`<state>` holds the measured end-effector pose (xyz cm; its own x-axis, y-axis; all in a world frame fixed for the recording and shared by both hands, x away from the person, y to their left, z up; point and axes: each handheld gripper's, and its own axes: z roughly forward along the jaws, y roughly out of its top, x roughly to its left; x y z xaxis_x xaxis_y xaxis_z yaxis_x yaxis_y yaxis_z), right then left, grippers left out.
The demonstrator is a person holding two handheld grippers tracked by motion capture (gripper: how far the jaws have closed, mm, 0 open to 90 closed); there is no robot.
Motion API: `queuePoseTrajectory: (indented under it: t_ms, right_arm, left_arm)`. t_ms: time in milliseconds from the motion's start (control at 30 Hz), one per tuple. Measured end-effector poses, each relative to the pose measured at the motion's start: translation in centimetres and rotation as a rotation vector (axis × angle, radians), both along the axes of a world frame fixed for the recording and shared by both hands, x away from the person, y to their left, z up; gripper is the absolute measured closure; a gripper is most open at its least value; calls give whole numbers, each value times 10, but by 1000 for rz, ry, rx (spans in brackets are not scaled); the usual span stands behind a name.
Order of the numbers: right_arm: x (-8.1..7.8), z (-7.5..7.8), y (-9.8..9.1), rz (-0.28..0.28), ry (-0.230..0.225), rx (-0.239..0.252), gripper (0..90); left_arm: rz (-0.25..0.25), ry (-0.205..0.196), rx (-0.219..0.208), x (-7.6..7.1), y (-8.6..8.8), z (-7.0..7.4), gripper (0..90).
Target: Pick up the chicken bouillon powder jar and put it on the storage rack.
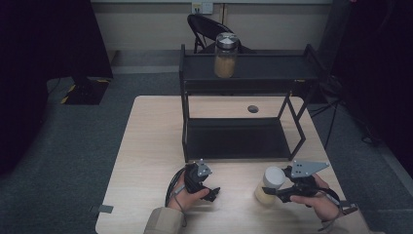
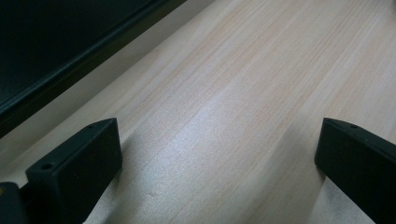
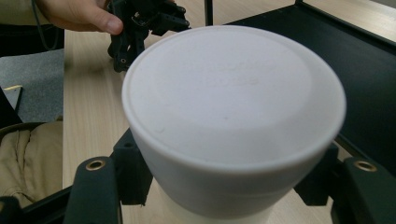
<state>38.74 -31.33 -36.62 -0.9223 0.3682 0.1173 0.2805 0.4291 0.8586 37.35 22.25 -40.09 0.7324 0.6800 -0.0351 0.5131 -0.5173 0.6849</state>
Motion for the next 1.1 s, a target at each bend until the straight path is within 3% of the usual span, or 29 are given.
queuePoseTrajectory:
  t_ms: [600,767,967,1100]
  right_arm:
    - [16,10,10,-38,15,-20,344]
    - [24,18,14,-47,12,-32,344]
    - [33,27,14,-63,13,-11,344]
    - [39,36,19,-63,3,-29,344]
  left_arm:
    - [-1,0,2,0,0,0,0]
    - [-1,0,2,0,0,0,1]
    - [-1,0,1,0,0,0,0]
    - [-1,0,1,0,0,0,1]
